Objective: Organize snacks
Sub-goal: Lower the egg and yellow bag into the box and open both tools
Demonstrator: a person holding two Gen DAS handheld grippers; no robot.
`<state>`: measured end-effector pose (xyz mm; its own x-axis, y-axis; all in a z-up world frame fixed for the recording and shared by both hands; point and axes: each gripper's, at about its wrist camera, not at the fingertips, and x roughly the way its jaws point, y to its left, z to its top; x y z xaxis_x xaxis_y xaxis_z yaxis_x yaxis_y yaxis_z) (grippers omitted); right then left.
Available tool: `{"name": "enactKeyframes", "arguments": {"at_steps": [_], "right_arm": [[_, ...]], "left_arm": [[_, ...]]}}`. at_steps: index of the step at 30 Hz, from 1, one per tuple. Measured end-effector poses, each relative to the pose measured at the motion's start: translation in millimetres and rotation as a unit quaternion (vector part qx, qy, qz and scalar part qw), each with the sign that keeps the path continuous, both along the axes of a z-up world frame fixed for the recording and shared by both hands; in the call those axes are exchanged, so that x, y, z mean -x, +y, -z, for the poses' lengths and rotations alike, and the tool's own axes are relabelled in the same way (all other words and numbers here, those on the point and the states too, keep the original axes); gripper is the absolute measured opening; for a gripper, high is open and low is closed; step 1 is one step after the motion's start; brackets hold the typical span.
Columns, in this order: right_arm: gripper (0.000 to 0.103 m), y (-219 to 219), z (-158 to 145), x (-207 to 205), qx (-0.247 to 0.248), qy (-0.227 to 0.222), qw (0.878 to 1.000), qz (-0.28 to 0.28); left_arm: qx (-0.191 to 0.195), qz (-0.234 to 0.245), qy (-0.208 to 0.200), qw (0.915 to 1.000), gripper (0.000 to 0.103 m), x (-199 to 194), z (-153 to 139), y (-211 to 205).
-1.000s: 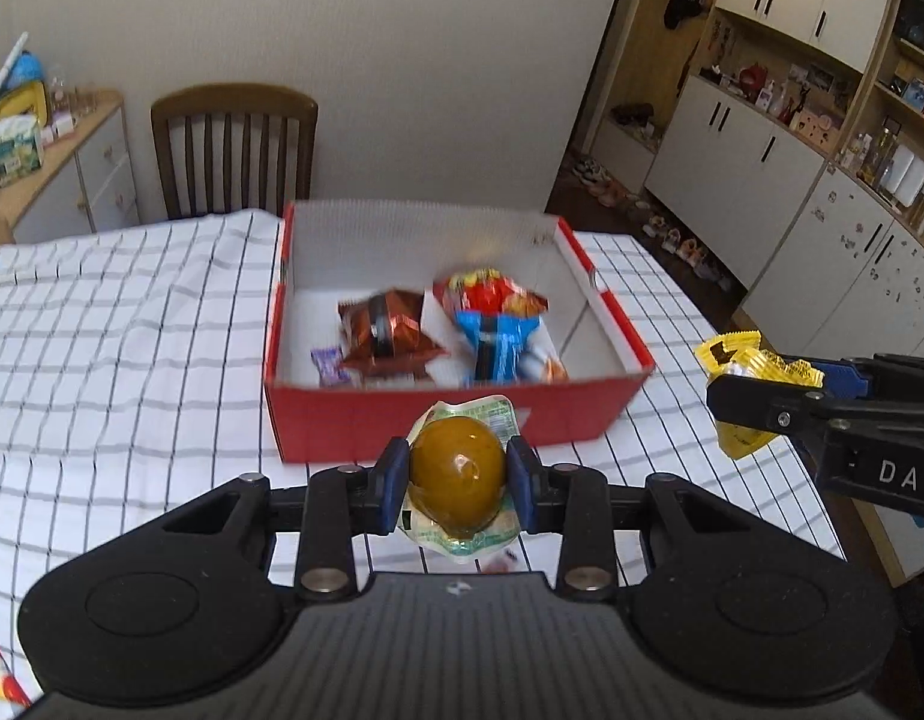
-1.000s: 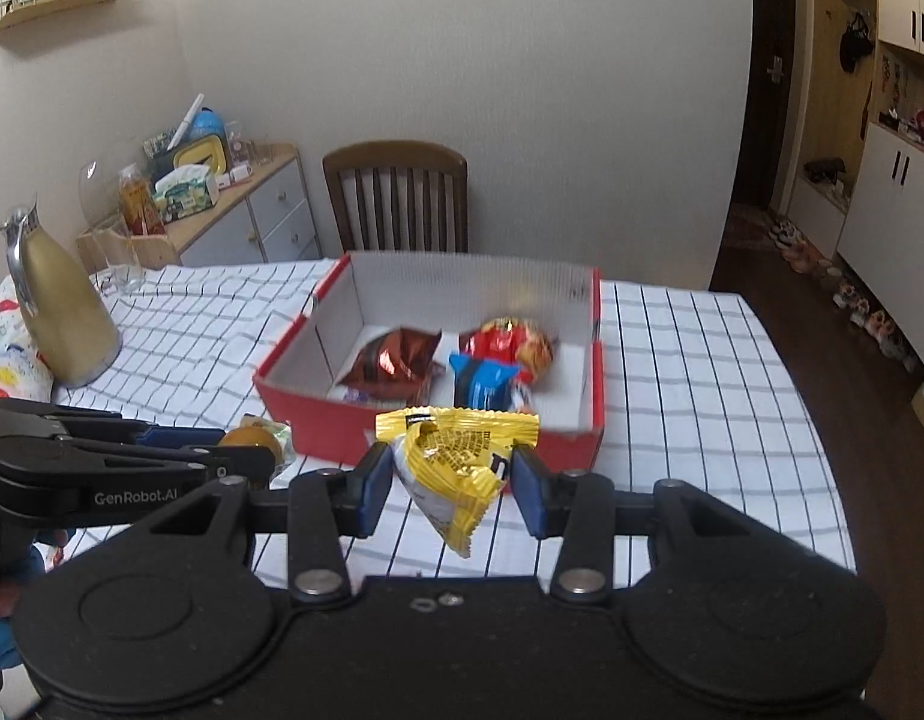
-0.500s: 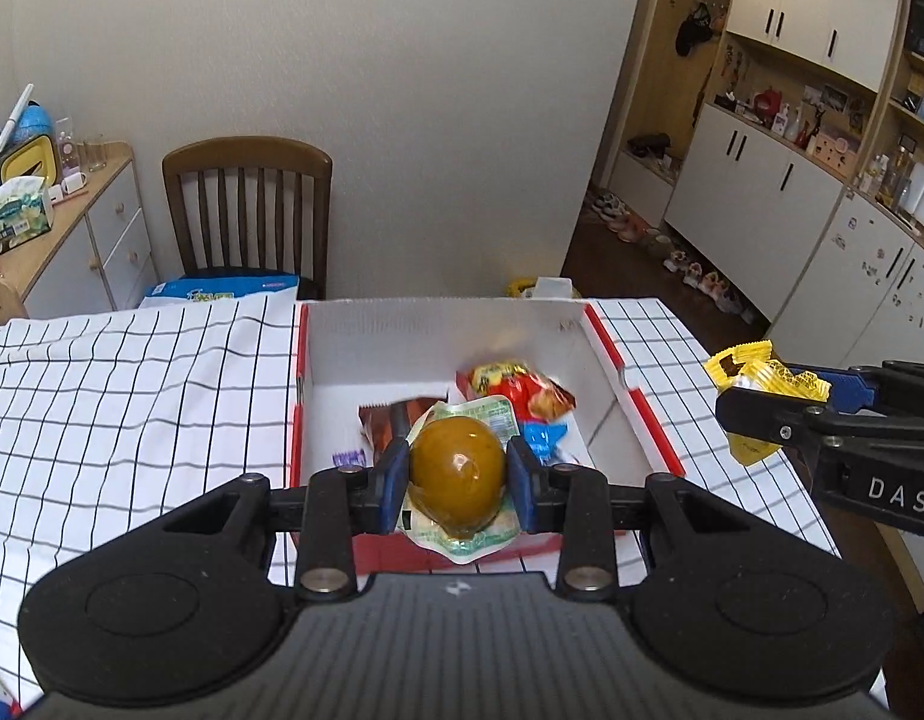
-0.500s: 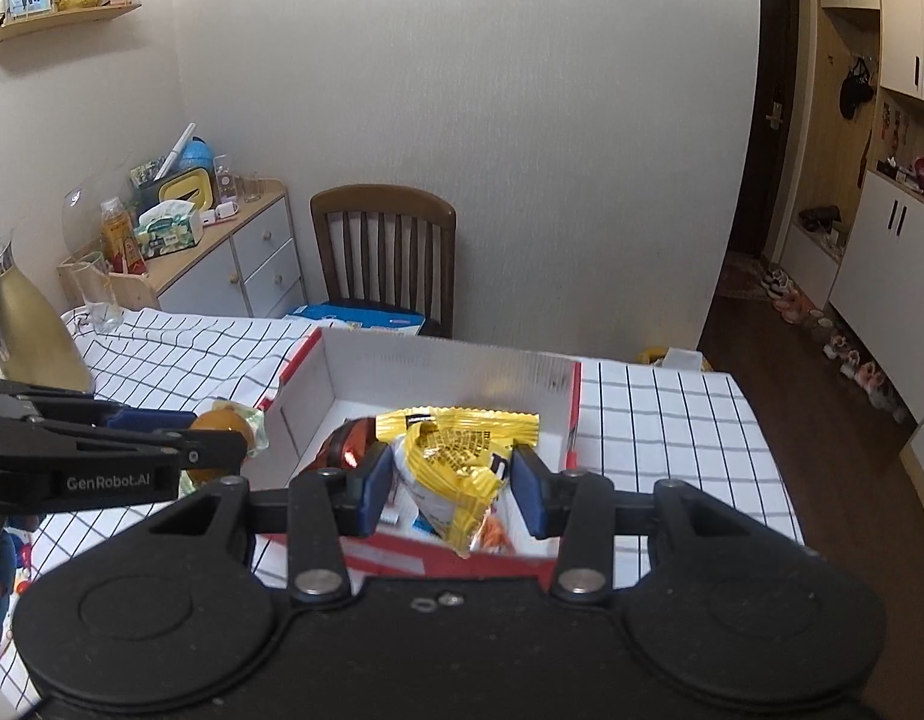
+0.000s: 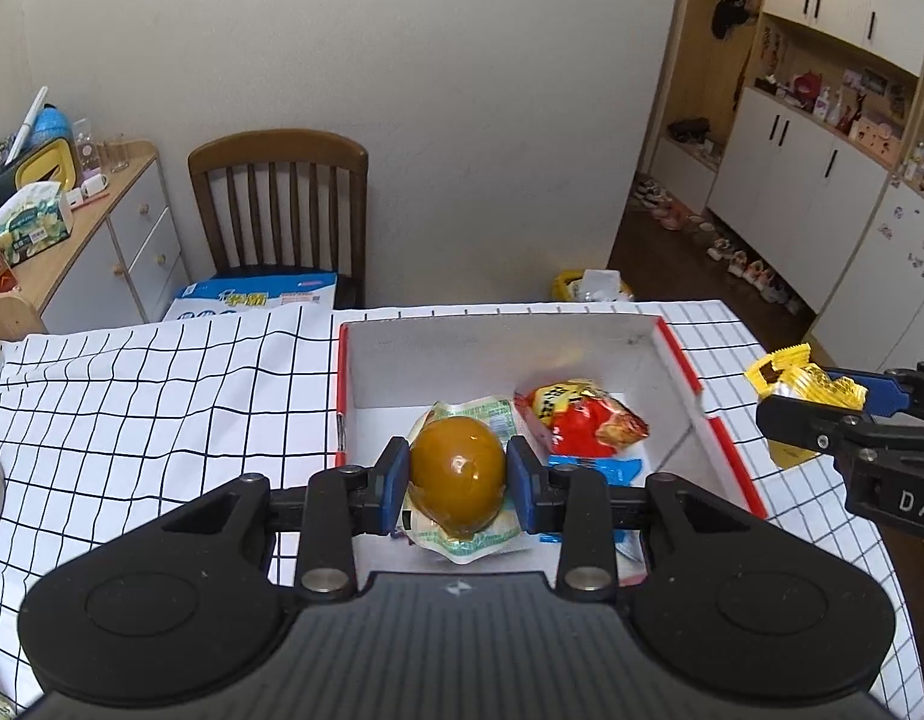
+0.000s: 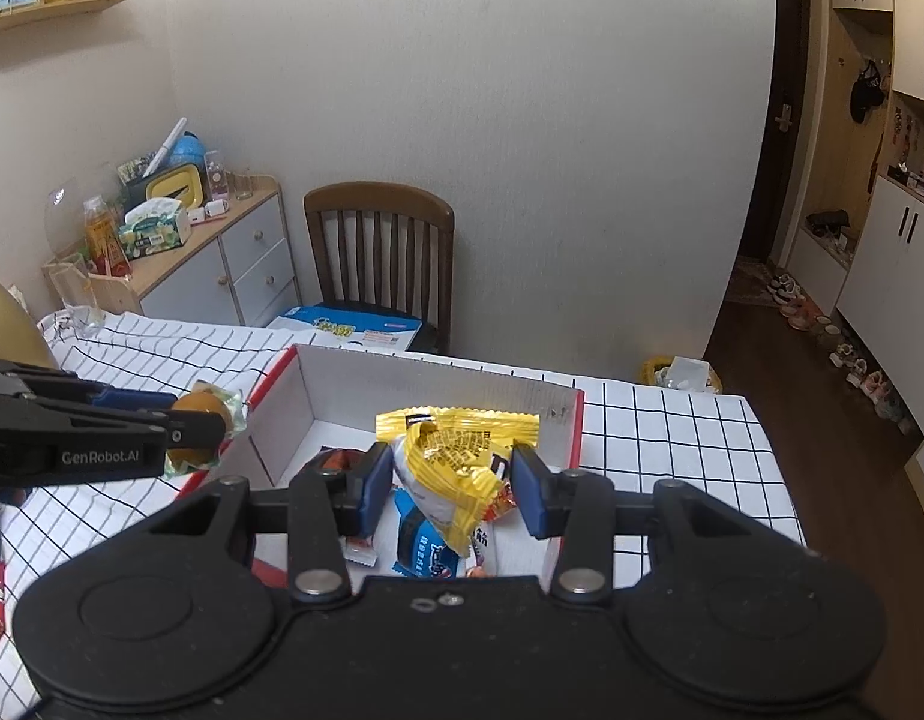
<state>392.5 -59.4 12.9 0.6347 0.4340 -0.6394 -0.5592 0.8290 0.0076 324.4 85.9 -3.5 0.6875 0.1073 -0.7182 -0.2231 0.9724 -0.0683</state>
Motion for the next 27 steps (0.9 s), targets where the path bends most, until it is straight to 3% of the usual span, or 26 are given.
{"name": "enactKeyframes", "arguments": {"at_steps": [15,23,27], "right_arm": [[0.042,20,47,-46,0.025,0.046,0.999,0.012],[0.042,25,75,-60,0.050,0.068,0.996,0.030],[0.042,29,87,-64,0.069,0.074,0.994,0.032]], "left_arm": [[-0.013,-0.016,0.039,0.9990,0.034,-56,35,20],[-0.039,-0.017,0.070,0.9967,0.034,-71,57,18],[-0.029,-0.026,0.087,0.9955,0.034,-77,69,23]]}}
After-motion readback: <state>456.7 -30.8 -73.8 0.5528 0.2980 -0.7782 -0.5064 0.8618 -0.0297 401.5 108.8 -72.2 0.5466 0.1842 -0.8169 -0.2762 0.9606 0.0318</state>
